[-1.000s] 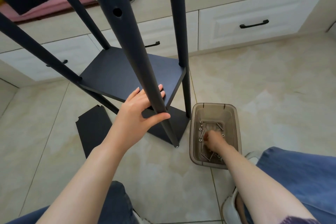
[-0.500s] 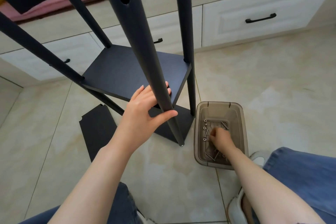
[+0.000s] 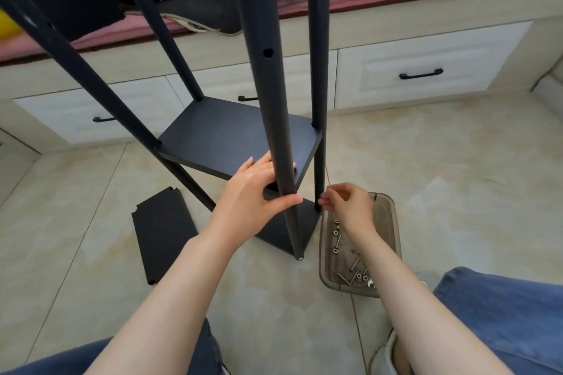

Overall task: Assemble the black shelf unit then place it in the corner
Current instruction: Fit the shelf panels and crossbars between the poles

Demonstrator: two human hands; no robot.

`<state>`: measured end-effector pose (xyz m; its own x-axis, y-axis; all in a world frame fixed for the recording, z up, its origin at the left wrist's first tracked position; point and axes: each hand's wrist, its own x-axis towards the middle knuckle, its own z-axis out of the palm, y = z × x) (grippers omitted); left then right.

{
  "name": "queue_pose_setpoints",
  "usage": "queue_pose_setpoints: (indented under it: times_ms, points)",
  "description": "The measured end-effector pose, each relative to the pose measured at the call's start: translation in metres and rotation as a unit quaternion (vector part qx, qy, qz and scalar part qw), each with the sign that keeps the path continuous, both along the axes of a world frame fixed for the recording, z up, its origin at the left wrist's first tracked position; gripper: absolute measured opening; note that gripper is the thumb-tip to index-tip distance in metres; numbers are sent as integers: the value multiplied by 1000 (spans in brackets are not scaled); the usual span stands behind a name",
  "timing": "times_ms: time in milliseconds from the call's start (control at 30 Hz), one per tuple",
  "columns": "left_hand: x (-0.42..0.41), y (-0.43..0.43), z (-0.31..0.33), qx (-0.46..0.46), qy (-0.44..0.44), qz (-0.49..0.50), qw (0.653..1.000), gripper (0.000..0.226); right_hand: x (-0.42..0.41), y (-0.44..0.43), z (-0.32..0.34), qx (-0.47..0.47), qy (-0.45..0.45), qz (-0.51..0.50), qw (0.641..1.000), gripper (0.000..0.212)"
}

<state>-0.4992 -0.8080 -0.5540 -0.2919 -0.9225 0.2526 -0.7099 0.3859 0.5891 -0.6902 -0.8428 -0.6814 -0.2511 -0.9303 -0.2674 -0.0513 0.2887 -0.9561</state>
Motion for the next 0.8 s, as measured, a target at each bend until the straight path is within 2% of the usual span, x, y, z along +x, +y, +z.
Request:
queue_pose_setpoints:
  times_ms: [133,267,467,800]
  points:
    - [1,-2,3,5,-29,6,1000,44,30,4,27,-27,-42,49,998,15]
    - [1,-3,2,17,-43,13,999,45,50,7,25,-7,-7,118,993,31]
    - [1,-5,1,33,-30,17,999,45,60,10,14,-5,-131,202,971,39]
    - [18,-18,5,39,-10,9,999,48,73,-12,31,-20,-73,233,969,41]
